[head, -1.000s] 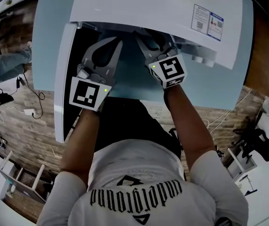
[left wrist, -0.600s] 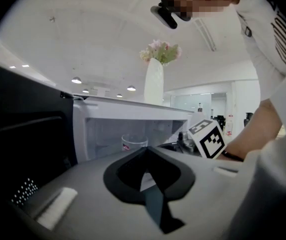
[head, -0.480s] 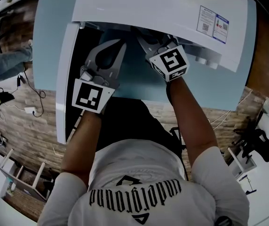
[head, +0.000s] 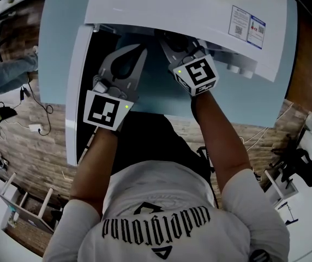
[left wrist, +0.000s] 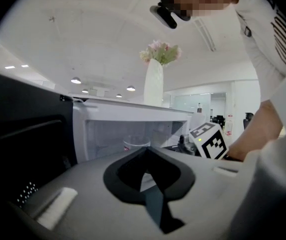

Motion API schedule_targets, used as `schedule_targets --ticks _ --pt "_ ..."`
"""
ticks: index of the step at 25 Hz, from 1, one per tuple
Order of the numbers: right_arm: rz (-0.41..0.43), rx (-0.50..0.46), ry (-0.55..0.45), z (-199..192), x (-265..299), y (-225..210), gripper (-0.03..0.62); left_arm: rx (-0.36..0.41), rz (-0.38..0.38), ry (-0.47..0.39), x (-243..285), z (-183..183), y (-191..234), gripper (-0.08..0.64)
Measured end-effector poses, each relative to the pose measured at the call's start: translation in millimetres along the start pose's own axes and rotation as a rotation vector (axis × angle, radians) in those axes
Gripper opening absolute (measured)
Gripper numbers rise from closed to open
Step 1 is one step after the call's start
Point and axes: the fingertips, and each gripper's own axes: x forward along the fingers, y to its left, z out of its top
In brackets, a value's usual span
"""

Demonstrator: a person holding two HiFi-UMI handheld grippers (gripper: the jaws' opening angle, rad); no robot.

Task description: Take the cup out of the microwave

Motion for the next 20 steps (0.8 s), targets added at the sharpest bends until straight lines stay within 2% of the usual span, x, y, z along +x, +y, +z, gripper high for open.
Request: schedule_targets --ticks 11,20 --pt "0.005 0.038 -0.043 13.4 -25.5 23.5 0.017 0.014 -0.003 -0.02 -15.4 8.8 -11.3 0.051" --pt "0.04 0.047 -0.054 27.9 -61.8 54.0 0.015 0.058 0.0 -0.045 -36.1 33.4 -27.6 0.051"
